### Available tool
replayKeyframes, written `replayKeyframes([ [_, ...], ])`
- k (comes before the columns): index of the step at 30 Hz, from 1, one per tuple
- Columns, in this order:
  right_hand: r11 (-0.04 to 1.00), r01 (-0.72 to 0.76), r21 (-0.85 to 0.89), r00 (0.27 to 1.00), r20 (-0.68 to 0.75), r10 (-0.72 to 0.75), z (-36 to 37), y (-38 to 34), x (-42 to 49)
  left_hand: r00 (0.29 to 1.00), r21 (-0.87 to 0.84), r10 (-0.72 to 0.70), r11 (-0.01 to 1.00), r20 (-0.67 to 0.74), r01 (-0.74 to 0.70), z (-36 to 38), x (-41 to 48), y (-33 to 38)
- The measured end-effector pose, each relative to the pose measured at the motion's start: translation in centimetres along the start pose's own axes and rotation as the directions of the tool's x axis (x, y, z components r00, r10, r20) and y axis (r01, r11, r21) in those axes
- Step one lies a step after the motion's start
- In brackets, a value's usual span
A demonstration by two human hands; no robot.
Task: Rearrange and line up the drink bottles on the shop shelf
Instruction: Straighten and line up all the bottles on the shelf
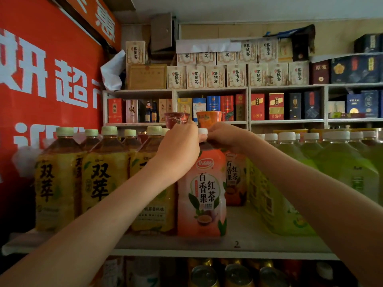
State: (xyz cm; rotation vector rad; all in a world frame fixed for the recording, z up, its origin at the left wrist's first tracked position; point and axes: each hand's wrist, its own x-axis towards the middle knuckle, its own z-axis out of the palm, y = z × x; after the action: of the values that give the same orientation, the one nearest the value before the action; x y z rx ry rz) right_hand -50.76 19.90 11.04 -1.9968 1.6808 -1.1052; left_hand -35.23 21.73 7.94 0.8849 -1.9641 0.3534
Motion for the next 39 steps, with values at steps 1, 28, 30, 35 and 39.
replayKeyframes([
  [1, 0.999, 0.002, -0.035, 1.0, 0.0, -0.002, 0.0, -0.1, 0.0, 1.0, 0.008, 0.002, 1.0, -0.014, -0.002, 0.1, 0.0, 0.0],
  [28, 0.904, -0.323, -0.282, 0.821, -0.558, 0.119, -0.2, 3.4, 3.9, 0.784, 0.002, 0.111, 0.99, 0.611, -0.141, -1.8, 1.1, -2.5],
  [30, 0.924, -0.281, -0.258, 0.832, -0.545, 0.101, 0.4, 3.1, 4.1, 0.788, 0.003, 0.112, 0.99, 0.606, -0.143, -1.8, 1.0, -2.5],
  [35, 0.897, -0.255, -0.36, 0.884, -0.462, 0.065, 1.6, 1.5, 4.9, 0.793, 0.015, 0.125, 0.986, 0.596, -0.167, -1.7, 1.1, -2.4],
  [39, 0.918, -0.207, -0.338, 0.928, -0.366, 0.074, 1.5, 0.9, 5.0, 0.796, 0.008, 0.115, 0.989, 0.594, -0.149, -1.8, 1.1, -2.6],
])
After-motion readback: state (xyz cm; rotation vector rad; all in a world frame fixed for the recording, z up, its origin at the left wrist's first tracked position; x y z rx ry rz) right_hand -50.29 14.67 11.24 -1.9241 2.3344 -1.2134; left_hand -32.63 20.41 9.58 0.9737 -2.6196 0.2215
